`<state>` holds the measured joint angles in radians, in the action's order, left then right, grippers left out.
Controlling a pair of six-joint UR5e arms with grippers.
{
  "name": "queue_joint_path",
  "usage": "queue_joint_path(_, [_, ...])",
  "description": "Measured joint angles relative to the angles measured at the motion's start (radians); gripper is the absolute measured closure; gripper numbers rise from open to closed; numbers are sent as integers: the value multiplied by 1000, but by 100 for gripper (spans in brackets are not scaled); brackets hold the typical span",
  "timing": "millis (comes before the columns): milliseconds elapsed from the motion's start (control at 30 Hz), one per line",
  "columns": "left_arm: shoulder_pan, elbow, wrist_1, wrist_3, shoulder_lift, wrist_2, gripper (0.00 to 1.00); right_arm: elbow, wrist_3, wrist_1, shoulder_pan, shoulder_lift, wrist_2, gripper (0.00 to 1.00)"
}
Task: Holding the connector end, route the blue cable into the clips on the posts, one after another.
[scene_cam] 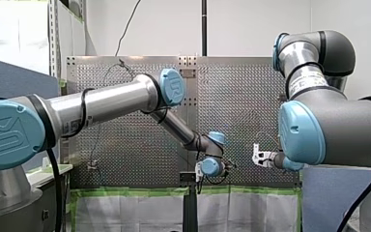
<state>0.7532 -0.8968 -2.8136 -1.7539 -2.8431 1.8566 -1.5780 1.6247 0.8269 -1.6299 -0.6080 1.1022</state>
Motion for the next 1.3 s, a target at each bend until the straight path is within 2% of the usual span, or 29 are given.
queue_joint_path(167, [8,-44,15,10,36,7,0,0,0,0,0,1,-1,100])
queue_joint_path(300, [19,-63,15,12,43,8,0,0,0,0,0,2,-1,100])
queue_joint_path(767, [68,-68,26,11,52,2,0,0,0,0,1,4,0,100])
queue_joint_path(1067, [71,-68,24,10,52,8,0,0,0,-2,2,5,3,100])
queue_joint_path(1300, [70,-68,27,11,52,16,0,0,1,-9,11,6,11,100])
